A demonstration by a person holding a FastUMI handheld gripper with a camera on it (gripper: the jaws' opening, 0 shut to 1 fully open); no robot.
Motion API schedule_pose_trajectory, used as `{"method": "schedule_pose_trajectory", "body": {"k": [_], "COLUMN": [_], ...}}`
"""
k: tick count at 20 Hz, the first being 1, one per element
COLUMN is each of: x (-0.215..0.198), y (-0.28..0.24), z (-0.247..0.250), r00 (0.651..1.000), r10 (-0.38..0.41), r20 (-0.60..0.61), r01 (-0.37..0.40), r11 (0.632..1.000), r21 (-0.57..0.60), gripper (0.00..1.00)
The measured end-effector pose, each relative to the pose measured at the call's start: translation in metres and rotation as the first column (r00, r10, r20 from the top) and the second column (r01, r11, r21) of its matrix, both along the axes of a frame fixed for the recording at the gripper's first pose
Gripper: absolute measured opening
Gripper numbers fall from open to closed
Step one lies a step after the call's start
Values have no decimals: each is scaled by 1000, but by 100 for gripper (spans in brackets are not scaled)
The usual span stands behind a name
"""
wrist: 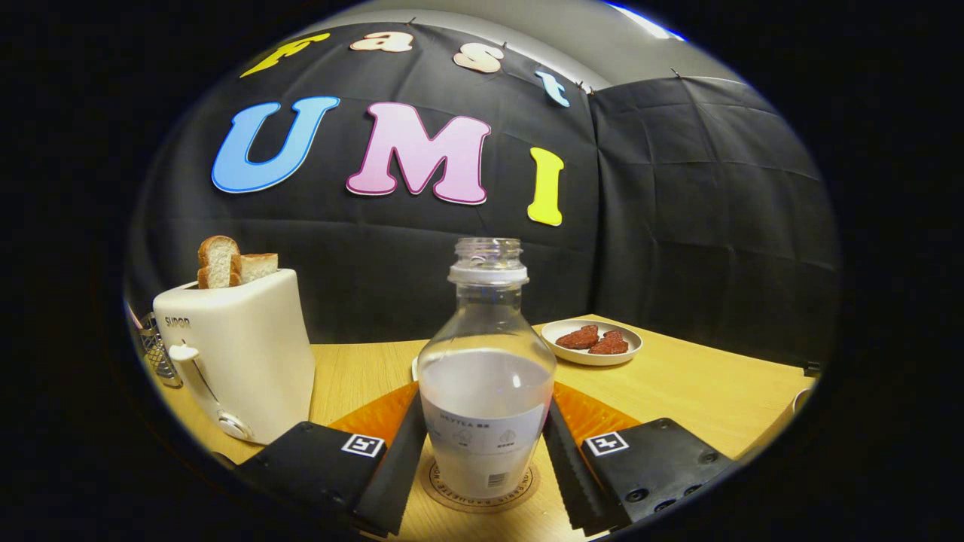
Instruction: Take the bottle from table, then pour the juice into the cup, finally place the bottle on the coaster
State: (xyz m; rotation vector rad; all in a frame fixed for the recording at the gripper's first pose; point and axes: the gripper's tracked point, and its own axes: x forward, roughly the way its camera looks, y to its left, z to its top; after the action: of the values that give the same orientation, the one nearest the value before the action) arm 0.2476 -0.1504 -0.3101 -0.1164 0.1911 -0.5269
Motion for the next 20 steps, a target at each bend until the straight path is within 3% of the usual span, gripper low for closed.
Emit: {"method": "schedule_pose_trajectory", "body": {"k": [1, 2, 4, 12, 20], "x": [-2, -2, -5, -30, -90], "y": [0, 0, -1, 14, 53], "z": [1, 2, 5, 9, 42], "r00": [1000, 1000, 1000, 997, 983], "r10": [1, 7, 5, 56, 155], "r20": [0, 1, -5, -54, -100], "r01": [-1, -7, -5, -56, -158], "r11": [1000, 1000, 1000, 998, 987], "r21": [-7, -3, -3, 4, -23], "gripper": [84, 94, 99, 97, 97]}}
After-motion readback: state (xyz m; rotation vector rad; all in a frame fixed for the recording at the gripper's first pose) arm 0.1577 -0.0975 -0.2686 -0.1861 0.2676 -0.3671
